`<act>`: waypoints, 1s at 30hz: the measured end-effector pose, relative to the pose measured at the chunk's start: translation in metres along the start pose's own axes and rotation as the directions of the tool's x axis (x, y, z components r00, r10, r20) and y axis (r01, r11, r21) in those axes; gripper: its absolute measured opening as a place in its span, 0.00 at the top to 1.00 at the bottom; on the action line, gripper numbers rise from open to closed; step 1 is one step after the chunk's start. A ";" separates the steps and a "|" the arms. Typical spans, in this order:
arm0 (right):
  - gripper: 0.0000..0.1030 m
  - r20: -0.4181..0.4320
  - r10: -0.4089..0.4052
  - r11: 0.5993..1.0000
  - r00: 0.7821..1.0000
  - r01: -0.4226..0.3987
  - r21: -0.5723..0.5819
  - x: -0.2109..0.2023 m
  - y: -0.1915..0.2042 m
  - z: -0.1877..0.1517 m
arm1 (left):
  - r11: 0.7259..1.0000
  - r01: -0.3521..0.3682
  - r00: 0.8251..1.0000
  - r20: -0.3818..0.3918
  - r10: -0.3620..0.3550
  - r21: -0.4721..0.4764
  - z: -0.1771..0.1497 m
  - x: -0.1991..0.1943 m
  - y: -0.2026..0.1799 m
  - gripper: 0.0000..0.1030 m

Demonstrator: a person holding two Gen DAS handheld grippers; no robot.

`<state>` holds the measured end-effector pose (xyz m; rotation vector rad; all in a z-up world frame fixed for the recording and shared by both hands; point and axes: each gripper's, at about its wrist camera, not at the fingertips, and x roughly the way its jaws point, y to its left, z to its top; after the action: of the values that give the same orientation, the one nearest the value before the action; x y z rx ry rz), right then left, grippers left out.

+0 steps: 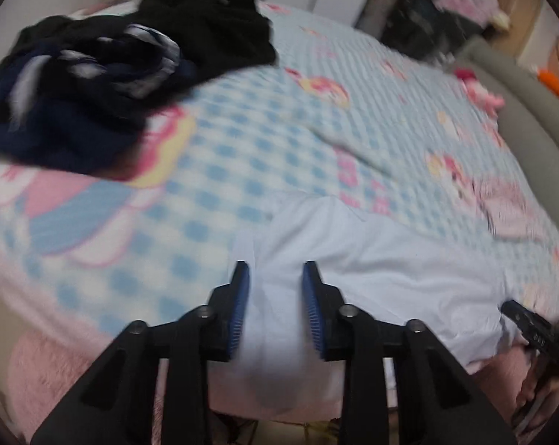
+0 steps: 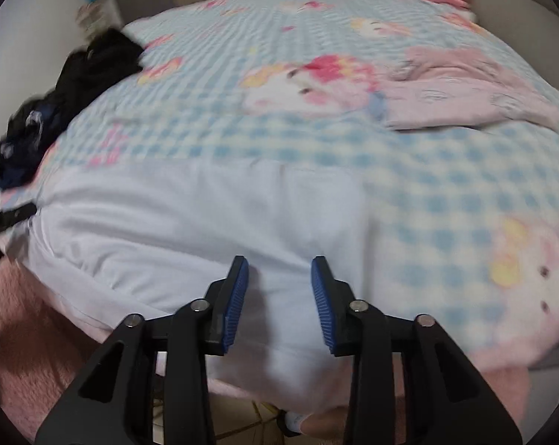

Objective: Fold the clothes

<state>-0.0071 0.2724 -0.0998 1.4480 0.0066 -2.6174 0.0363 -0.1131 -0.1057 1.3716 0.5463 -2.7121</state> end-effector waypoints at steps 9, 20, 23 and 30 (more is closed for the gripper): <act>0.64 -0.007 0.005 1.000 1.000 -0.005 -0.025 0.012 0.012 0.006 | 0.967 -0.054 0.998 -0.026 0.062 0.247 0.010 0.031 -0.051 0.63; 0.70 0.030 0.061 0.997 0.998 -0.060 -0.038 -0.005 0.013 0.009 | 0.969 0.136 0.991 -0.040 -0.130 0.204 0.000 0.006 -0.055 0.57; 0.70 -0.021 0.021 0.995 1.000 -0.023 -0.101 0.010 0.032 0.000 | 0.968 0.037 0.997 -0.069 -0.020 0.249 -0.012 0.012 -0.055 0.57; 0.64 0.019 -0.137 0.989 0.990 0.138 -0.060 -0.008 0.004 -0.011 | 0.988 -0.117 0.993 -0.015 0.119 0.103 -0.007 -0.018 0.003 0.50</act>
<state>0.0064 0.2706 -0.0988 1.4575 0.1894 -2.7096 0.0529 -0.1157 -0.0959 1.4084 0.3207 -2.6665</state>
